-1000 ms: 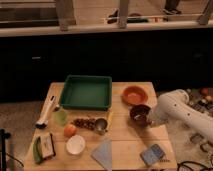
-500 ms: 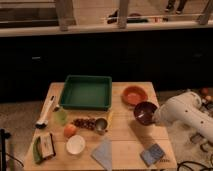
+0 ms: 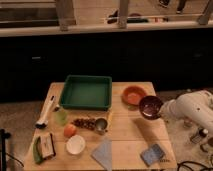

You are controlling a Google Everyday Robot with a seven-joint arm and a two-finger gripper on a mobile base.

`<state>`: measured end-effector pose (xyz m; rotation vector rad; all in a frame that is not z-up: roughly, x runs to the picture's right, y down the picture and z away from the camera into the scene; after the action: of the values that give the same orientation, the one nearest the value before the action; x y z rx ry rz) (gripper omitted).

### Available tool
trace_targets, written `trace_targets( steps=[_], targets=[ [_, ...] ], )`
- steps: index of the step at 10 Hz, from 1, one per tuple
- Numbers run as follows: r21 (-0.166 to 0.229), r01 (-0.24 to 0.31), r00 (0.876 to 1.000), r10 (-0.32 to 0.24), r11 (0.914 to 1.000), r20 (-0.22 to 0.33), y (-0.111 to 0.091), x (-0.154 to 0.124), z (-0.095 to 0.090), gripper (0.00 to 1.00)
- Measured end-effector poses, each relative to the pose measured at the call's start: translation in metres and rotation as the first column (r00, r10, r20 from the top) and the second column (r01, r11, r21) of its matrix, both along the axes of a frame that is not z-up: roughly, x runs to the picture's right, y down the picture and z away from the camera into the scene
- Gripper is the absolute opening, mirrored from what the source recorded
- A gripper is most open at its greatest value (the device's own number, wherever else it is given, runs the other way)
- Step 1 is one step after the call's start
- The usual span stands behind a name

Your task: Stack bowls into tray

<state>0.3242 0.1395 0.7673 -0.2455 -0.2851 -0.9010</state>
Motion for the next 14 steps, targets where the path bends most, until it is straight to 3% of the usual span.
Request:
trace_targets(
  steps=[3, 6, 8, 12, 14],
  targets=[
    [0.027, 0.042, 0.997, -0.044, 0.9987, 0.06, -0.025, 0.015, 0.013, 0.0],
    [0.042, 0.09, 0.986, -0.095, 0.9951, 0.138, -0.047, 0.021, 0.028, 0.0],
    [0.043, 0.133, 0.97, -0.139, 0.9902, 0.199, -0.063, 0.022, 0.039, 0.0],
    [0.052, 0.185, 0.944, -0.192, 0.9814, 0.27, -0.077, 0.024, 0.044, 0.0],
    [0.054, 0.216, 0.924, -0.222, 0.975, 0.311, -0.085, 0.017, 0.05, 0.0]
  ],
)
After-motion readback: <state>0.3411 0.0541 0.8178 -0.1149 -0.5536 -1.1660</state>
